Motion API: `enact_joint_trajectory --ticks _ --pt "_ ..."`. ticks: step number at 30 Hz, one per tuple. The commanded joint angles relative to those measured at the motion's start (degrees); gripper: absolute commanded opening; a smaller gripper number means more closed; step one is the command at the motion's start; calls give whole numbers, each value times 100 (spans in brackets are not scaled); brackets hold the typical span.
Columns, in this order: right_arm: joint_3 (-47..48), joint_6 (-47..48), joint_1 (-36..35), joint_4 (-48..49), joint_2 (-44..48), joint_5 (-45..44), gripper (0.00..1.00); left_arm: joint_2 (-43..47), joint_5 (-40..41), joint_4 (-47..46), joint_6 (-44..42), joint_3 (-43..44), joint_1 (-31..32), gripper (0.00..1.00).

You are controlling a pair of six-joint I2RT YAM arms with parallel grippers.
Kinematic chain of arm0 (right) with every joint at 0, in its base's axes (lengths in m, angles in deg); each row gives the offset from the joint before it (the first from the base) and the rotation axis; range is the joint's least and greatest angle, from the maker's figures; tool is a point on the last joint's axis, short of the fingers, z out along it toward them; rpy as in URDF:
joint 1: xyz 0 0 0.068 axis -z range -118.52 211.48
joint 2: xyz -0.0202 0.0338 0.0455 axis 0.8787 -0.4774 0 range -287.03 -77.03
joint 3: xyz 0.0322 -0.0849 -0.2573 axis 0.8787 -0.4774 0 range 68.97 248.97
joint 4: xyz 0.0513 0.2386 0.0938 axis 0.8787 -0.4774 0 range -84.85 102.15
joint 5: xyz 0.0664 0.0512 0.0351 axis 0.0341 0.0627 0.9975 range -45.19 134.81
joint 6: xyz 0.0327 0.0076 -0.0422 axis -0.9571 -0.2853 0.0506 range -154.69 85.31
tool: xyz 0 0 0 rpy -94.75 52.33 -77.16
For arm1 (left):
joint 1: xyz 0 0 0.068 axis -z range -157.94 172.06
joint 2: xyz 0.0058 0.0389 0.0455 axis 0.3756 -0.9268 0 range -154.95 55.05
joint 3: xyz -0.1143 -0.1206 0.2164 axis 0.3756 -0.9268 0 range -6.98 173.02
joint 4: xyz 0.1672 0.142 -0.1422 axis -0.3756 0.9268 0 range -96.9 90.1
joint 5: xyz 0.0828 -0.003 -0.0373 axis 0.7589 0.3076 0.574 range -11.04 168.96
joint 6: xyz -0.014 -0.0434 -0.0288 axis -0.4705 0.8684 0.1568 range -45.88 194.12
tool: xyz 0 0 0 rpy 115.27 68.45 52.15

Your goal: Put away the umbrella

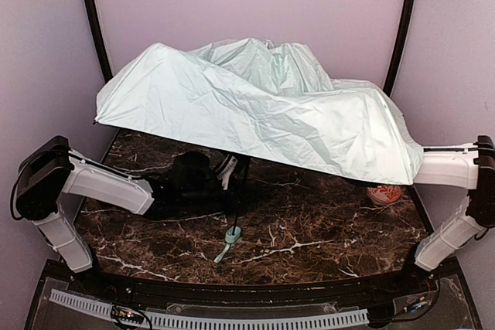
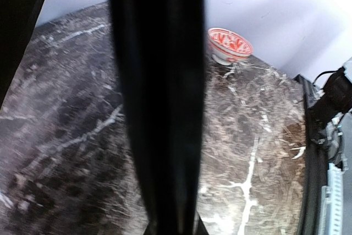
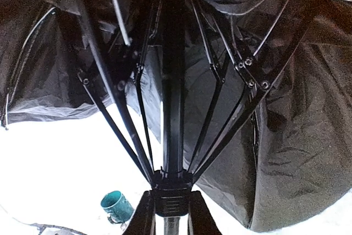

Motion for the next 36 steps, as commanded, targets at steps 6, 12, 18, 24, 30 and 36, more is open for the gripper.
enact_joint_trajectory --ticks 6,12,18,24,30,36 --pt "1004 1898 -348 -2228 33 114 5 505 444 -1131 -1262 1278 -121 0" --pt "755 2851 -218 -2005 276 -325 1 375 -214 -414 -1500 1512 -122 53" --pt "-447 2413 401 -517 377 79 0 600 -374 349 -1072 415 -78 79" --pt "-1008 2192 565 1019 268 273 0 991 615 1479 -1536 153 229 79" --pt "-155 2474 705 1084 278 32 0 1335 454 2469 -1788 622 352 78" --pt "552 2533 994 1091 199 -549 0 1375 742 3470 -2125 687 659 77"
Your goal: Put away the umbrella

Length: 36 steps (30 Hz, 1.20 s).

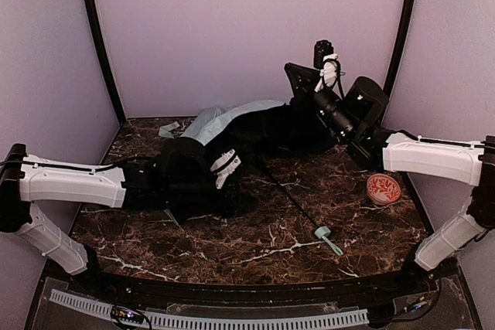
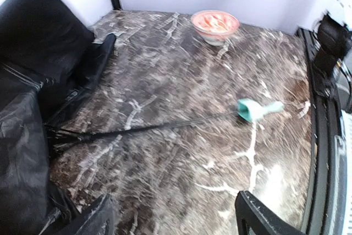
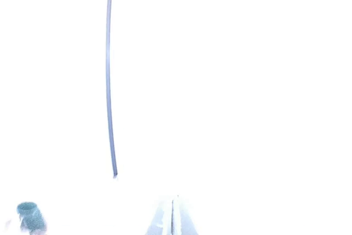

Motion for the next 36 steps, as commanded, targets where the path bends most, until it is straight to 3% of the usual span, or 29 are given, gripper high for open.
enact_joint_trajectory --ticks 1,3,8,12,16,18,21,25,30,33,36 --pt "411 23 188 170 51 -539 0 65 -33 1097 -209 89 179 76" --pt "257 -114 188 -282 188 -288 3 0 -482 1467 -62 220 238 74" --pt "-62 -509 197 -2155 560 109 25 413 -1003 1521 150 261 384 72" --pt "15 -838 192 -4098 626 138 39 887 -704 1214 397 438 84 75" --pt "-219 -1226 185 -5075 505 180 60 927 110 1317 1046 685 -628 77" --pt "-197 -1301 165 -5432 119 103 75 866 496 1367 1401 679 -942 78" --pt "199 -1262 130 -6152 -788 -270 84 755 821 1480 1743 688 -1186 79" --pt "583 -1165 79 -6400 -1764 -228 83 826 858 1528 1832 563 -1214 79" --pt "1057 -1136 -59 -6532 -2427 -95 71 1055 1035 1472 1804 290 -1238 79" --pt "1149 -1287 -83 -6526 -2651 -184 51 1056 1074 1528 1792 231 -1242 78" --pt "1211 -1374 -92 -6594 -2738 -264 19 1058 1075 1557 1767 205 -1249 78"
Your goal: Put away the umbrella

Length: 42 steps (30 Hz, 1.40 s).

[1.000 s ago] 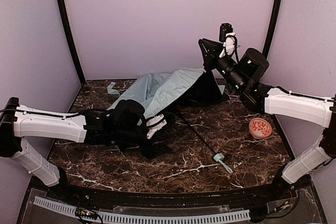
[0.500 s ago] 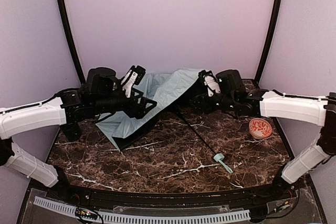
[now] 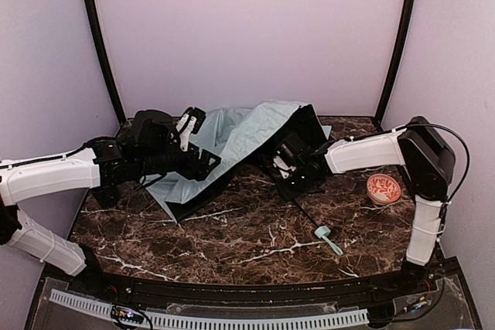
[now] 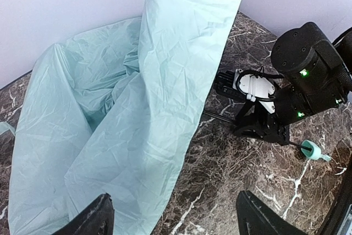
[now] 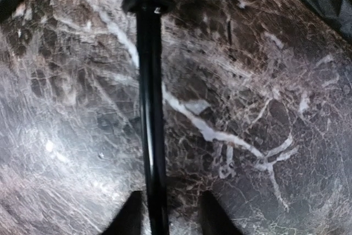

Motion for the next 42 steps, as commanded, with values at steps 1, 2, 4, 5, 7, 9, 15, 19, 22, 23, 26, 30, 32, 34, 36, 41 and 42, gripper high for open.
enact_joint_trajectory --ticks 1,2,4,5,7,9,15,19,22,23,26,30,32,34,36,41,42 --pt "248 -186 -45 -126 -92 -88 9 216 125 101 16 -115 -27 78" --pt "300 -156 -44 -165 -53 -59 0 227 149 115 2 -105 -27 78" --pt "437 -45 -46 -287 92 -11 0 260 254 156 -44 -96 -36 78" --pt "517 50 -37 -345 218 30 0 288 332 183 -72 -73 -36 78" --pt "682 294 -37 -396 551 165 0 378 463 261 -152 -12 -36 78" --pt "825 588 -16 -431 947 415 0 518 566 331 -231 67 -44 78" --pt "1060 877 448 -544 2266 965 0 1146 919 354 -325 149 -49 78" --pt "1241 1261 690 -815 3001 1424 0 1546 1201 376 -437 124 -51 78" --pt "1413 1634 696 -1119 3367 1571 0 1720 1511 412 -457 165 -62 79" --pt "1466 1747 701 -1239 3463 1582 0 1743 1585 407 -459 180 -69 80" --pt "1545 2081 708 -1543 3766 1643 0 1768 1621 417 -436 227 -79 80" --pt "1804 2361 718 -2098 3989 1302 0 1786 1229 359 -397 262 -84 80" --pt "1922 2428 715 -2285 4091 955 0 1800 604 242 -470 217 -88 80" --pt "2082 2513 720 -2460 4176 816 0 1709 57 138 -484 160 -89 80" --pt "2299 2595 720 -2676 4182 914 0 1476 -642 11 -481 70 -80 80" --pt "2724 2729 720 -3074 4172 1179 0 985 -2348 -818 -389 -320 -21 79" --pt "2729 2715 720 -3083 4165 1121 0 952 -2413 -1067 -418 -422 50 79"
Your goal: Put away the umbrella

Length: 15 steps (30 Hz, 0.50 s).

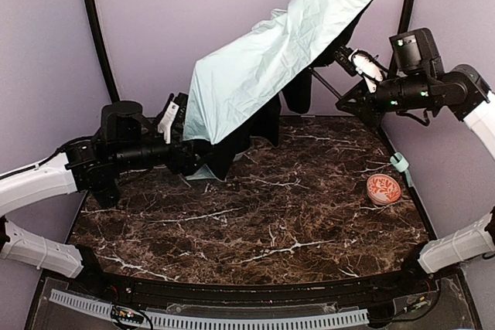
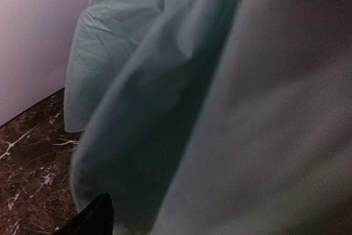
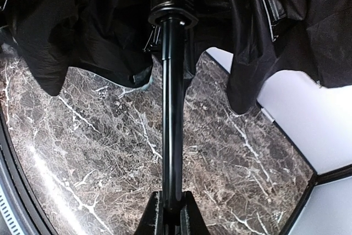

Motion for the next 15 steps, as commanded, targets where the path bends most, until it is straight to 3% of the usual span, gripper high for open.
enact_joint_trajectory --ticks 1,9,15 --pt "353 136 -21 210 189 25 0 -226 -1424 -1050 -74 -433 189 79" --pt "171 12 -21 236 -759 690 0 -1436 -1709 -1528 -526 -106 771 77" --pt "-615 -430 -13 1139 -2005 142 0 -1481 -1936 -1736 -510 -246 840 78"
